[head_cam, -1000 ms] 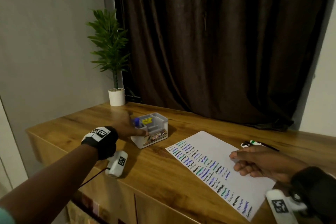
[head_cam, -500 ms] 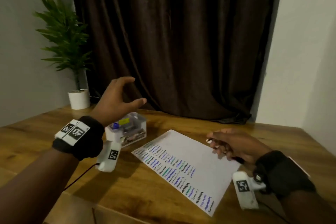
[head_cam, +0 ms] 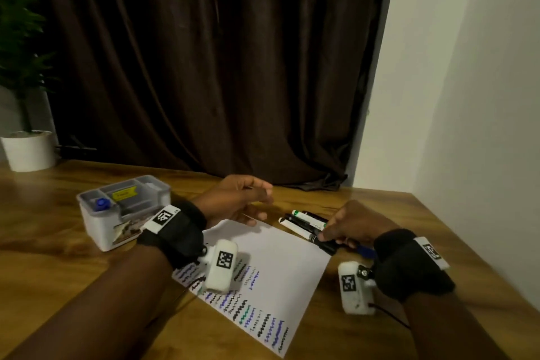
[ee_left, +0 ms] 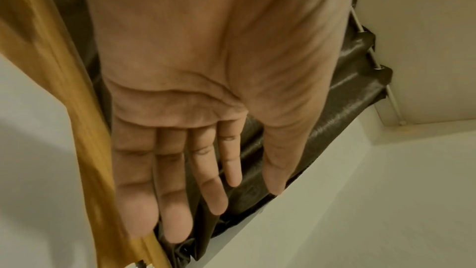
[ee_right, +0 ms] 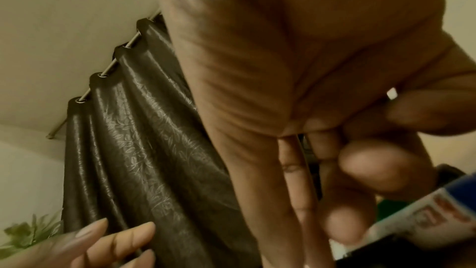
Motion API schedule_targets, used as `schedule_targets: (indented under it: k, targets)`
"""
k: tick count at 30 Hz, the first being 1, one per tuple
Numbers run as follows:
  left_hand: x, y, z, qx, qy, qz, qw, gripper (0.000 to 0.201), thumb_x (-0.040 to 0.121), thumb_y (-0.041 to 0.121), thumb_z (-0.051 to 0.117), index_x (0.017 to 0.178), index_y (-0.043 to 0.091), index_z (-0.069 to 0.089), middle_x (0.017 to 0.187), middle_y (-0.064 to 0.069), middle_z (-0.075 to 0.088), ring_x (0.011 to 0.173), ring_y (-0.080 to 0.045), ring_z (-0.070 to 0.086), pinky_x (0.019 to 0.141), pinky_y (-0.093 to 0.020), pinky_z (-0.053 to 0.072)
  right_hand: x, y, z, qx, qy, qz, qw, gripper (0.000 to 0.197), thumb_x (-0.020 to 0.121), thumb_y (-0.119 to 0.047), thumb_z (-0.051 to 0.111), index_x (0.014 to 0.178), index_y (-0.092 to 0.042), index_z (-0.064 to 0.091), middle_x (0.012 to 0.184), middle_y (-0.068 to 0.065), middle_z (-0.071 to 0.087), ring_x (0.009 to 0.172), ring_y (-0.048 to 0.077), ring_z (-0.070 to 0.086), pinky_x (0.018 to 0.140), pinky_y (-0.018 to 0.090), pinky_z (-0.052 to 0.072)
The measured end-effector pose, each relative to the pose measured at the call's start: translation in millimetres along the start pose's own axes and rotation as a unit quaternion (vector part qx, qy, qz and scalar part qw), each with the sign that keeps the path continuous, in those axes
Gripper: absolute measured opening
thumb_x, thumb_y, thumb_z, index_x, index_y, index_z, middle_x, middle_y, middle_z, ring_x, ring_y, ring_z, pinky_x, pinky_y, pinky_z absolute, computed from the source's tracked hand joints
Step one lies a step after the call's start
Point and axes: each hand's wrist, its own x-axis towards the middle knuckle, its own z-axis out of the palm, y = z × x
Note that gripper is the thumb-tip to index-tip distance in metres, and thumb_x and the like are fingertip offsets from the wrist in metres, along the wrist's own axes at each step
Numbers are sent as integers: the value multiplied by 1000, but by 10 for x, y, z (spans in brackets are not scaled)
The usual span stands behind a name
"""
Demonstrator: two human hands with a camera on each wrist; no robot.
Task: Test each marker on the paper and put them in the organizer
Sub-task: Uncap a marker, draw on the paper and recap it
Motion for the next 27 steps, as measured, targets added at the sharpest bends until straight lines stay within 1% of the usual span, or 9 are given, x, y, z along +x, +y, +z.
schedule_targets:
  k: [3, 7, 12, 14, 17, 20, 22, 25, 27]
  targets:
    - [57, -124, -39, -35, -22, -25, 999, 32, 97, 26, 65, 125, 12, 63, 116, -9, 74, 105, -35, 72, 86, -49, 60, -19, -20, 20, -42, -18, 17, 999, 25, 71, -22, 93, 82, -4, 78, 59, 4, 68, 41, 11, 49, 49, 23, 42]
    - [73, -203, -116, -63, -37, -35, 997, 34, 95, 27, 66, 124, 10, 64, 117, -11, 73, 99, -32, 72, 75, -42, 60, -23, -30, 55, -62, -30, 41, 997, 29, 72, -16, 93, 90, -1, 76, 63, 6, 71, 38, 9, 51, 46, 22, 43]
    - [53, -232, -122, -82, -55, -40, 994, 37, 95, 27, 67, 122, 2, 64, 117, -15, 72, 96, -31, 70, 75, -41, 61, -51, -98, 80, -79, -17, 49, 996, 20, 79, -20, 86, 87, -4, 76, 59, 2, 70, 42, 9, 53, 43, 20, 42]
    - [37, -239, -84, -60, -75, -43, 994, 32, 96, 28, 65, 116, 3, 68, 113, -14, 74, 101, -36, 71, 83, -47, 60, -84, -151, 56, -57, -4, 46, 997, 18, 84, -24, 80, 83, -6, 75, 55, 0, 67, 41, 8, 53, 42, 19, 41]
    - [-7, -213, -4, -38, -114, -39, 992, 34, 97, 33, 64, 113, 3, 71, 114, -16, 74, 110, -43, 68, 95, -56, 54, -163, -269, 41, 30, -14, 13, 999, 22, 93, -25, 70, 78, -10, 70, 50, -4, 62, 40, 7, 52, 46, 21, 39]
    - [-49, -170, 99, -50, -151, -16, 987, 41, 99, 37, 60, 125, 6, 65, 121, -15, 71, 111, -41, 68, 93, -60, 55, -258, -408, 162, 127, -59, -44, 989, 24, 97, -24, 67, 78, -10, 70, 57, 0, 65, 43, 9, 53, 46, 22, 39]
    - [-56, -161, 150, -69, -150, 4, 986, 42, 101, 35, 56, 129, 5, 61, 116, -16, 71, 110, -41, 67, 89, -56, 57, -276, -462, 303, 138, -77, -97, 983, 19, 96, -23, 69, 85, -9, 76, 68, 4, 73, 46, 11, 56, 47, 23, 41]
    - [-44, -154, 192, -106, -119, 27, 987, 31, 105, 24, 49, 121, 2, 62, 101, -18, 68, 92, -34, 71, 83, -51, 60, -258, -476, 453, 120, -85, -145, 978, 16, 97, -21, 69, 100, -10, 79, 85, 8, 81, 52, 15, 65, 52, 24, 49]
    - [-32, -145, 206, -139, -87, 20, 986, 24, 107, 20, 44, 112, 4, 61, 95, -15, 67, 83, -28, 71, 80, -49, 61, -233, -468, 484, 128, -70, -155, 977, 17, 97, -24, 69, 95, -11, 80, 84, 9, 81, 53, 16, 66, 55, 28, 51]
